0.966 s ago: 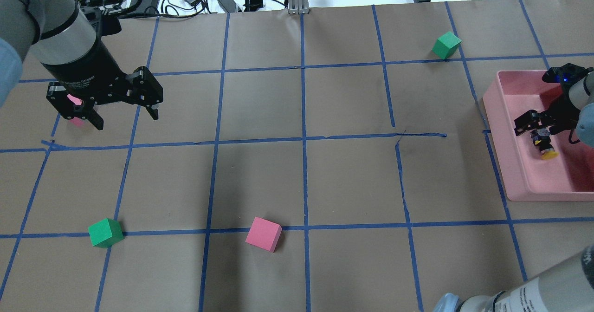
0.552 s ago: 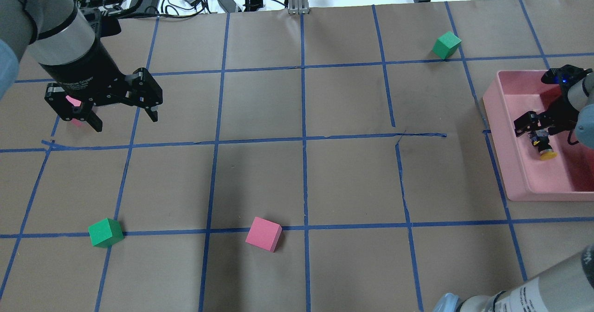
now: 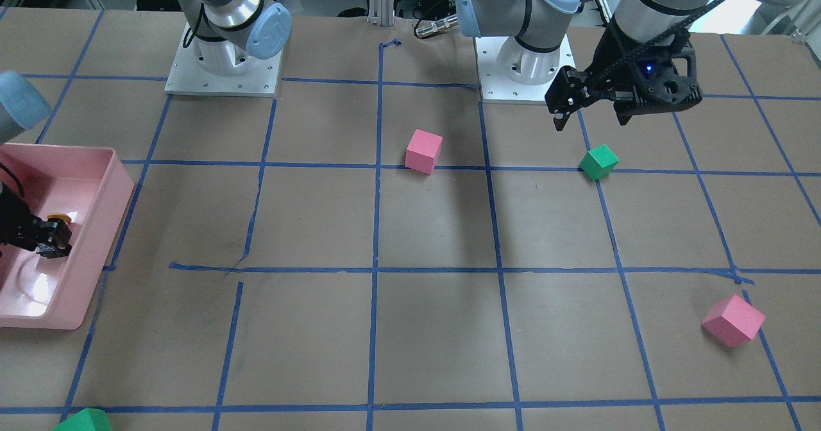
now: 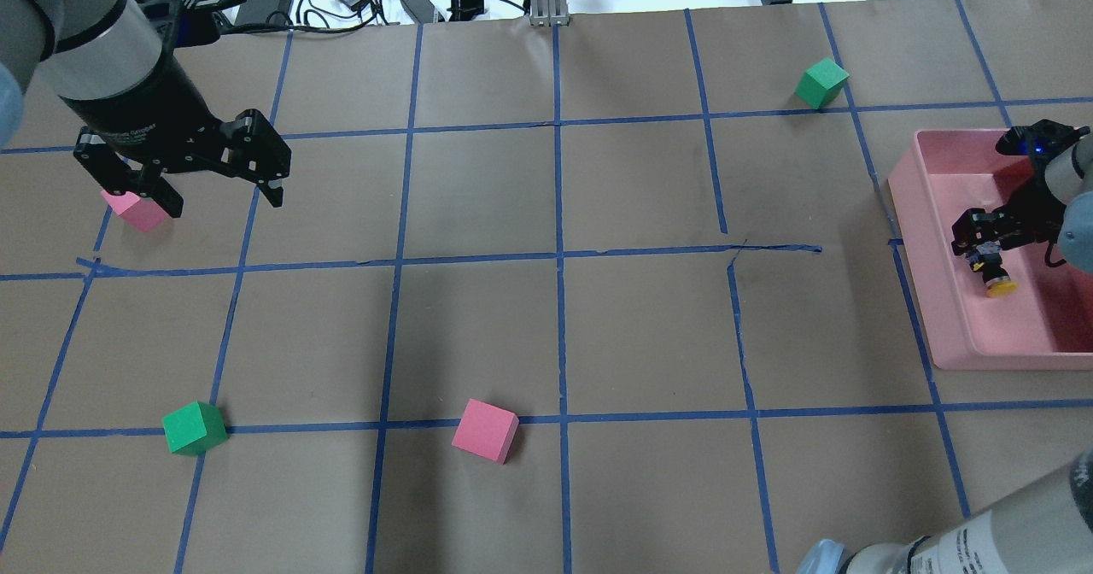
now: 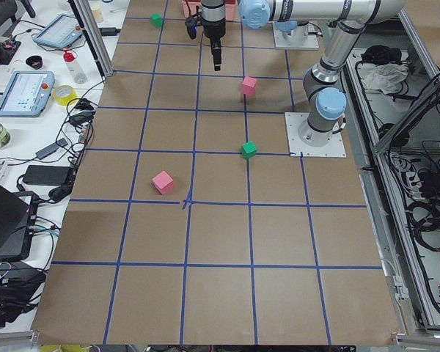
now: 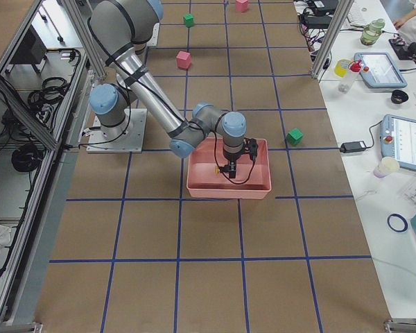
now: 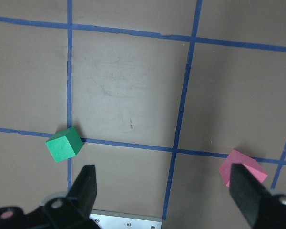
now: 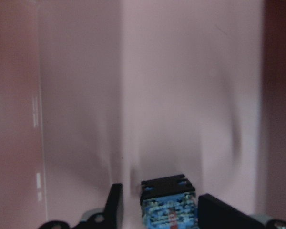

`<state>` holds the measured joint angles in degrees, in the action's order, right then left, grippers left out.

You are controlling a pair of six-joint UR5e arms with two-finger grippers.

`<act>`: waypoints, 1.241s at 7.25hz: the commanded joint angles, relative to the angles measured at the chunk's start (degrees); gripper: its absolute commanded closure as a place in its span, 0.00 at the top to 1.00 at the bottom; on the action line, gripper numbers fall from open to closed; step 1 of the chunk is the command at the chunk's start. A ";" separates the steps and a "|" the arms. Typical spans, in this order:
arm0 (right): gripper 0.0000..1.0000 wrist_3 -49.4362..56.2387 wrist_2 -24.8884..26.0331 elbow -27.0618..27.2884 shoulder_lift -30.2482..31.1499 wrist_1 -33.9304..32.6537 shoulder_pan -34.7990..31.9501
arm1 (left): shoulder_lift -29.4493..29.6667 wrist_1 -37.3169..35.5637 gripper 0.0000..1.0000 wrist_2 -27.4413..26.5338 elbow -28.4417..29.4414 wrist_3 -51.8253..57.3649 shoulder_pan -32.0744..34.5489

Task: Align button upright
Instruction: 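Lower the right gripper into the bin around the switch body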

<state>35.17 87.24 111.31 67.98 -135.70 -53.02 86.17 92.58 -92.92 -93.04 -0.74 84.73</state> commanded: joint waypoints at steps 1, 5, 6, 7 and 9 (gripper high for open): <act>0.02 0.17 0.47 -0.04 0.31 0.35 0.02 | 0.05 -0.82 1.00 1.58 -0.12 0.22 0.09; 0.00 -0.45 0.47 -0.66 1.88 2.90 -0.16 | 0.31 -0.91 1.00 1.25 -0.39 0.48 0.35; 0.00 -0.62 0.04 -0.92 2.06 2.99 -0.33 | 0.23 -0.91 1.00 1.16 -0.39 0.48 0.35; 0.00 -0.54 0.21 -1.96 3.20 4.21 -0.77 | 0.14 -0.82 1.00 1.24 -0.47 0.48 0.44; 0.00 -1.33 0.38 -6.61 5.93 12.72 -2.17 | -0.38 -0.21 1.00 0.98 -0.39 0.48 0.35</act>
<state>34.22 87.38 107.38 72.63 -127.16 -54.32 86.12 91.85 -91.81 -93.45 -0.27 85.11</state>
